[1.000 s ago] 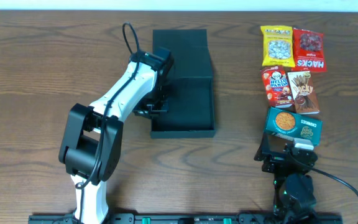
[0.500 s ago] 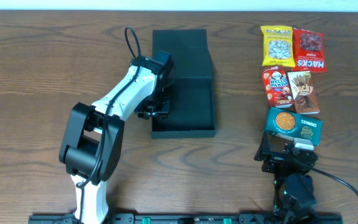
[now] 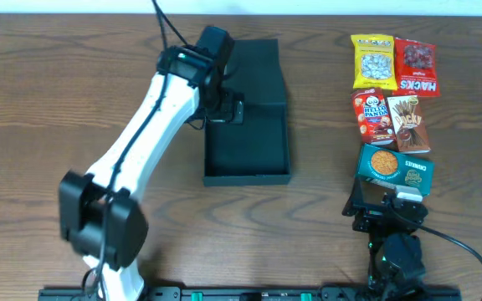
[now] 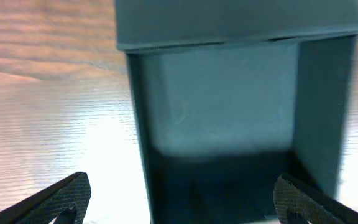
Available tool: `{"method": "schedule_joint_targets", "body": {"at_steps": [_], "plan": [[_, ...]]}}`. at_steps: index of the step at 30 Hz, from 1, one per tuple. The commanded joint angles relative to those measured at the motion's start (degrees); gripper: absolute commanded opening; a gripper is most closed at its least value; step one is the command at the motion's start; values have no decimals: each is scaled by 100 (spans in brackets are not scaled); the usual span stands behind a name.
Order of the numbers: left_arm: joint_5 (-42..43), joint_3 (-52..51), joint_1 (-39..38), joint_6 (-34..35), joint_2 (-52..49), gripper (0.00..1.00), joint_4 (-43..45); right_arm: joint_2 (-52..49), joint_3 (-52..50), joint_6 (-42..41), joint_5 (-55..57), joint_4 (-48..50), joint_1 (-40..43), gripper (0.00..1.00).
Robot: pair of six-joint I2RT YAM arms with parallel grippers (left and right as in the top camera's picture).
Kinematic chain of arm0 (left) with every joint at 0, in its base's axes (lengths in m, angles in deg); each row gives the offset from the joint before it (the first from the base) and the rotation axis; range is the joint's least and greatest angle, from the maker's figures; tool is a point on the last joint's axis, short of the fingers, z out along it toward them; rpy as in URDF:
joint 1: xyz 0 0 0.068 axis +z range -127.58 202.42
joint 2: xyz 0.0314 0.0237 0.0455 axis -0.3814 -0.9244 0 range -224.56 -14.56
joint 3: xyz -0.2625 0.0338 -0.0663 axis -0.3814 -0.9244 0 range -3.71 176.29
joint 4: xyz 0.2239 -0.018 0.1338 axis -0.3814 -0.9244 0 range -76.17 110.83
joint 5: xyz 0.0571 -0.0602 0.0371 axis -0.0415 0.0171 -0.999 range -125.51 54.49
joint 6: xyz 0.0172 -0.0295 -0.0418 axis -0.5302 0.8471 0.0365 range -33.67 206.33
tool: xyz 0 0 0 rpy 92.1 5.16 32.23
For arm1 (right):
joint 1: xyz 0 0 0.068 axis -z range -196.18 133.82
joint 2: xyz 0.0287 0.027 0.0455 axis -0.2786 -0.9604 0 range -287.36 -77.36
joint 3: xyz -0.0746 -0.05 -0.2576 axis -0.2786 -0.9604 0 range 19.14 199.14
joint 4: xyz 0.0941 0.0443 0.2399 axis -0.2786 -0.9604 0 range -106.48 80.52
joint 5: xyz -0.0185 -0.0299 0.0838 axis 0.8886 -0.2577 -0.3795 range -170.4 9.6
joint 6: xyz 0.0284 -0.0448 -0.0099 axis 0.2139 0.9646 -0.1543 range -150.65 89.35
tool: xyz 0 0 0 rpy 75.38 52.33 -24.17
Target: Pack container
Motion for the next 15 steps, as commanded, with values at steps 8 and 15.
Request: {"method": "schedule_joint_targets", "body": {"at_steps": [8, 15], "plan": [[68, 101, 15, -120, 828, 95, -92, 35, -20, 44, 33, -4, 42, 99], [372, 101, 13, -149, 826, 95, -101, 35, -20, 24, -195, 339, 42, 99]]}}
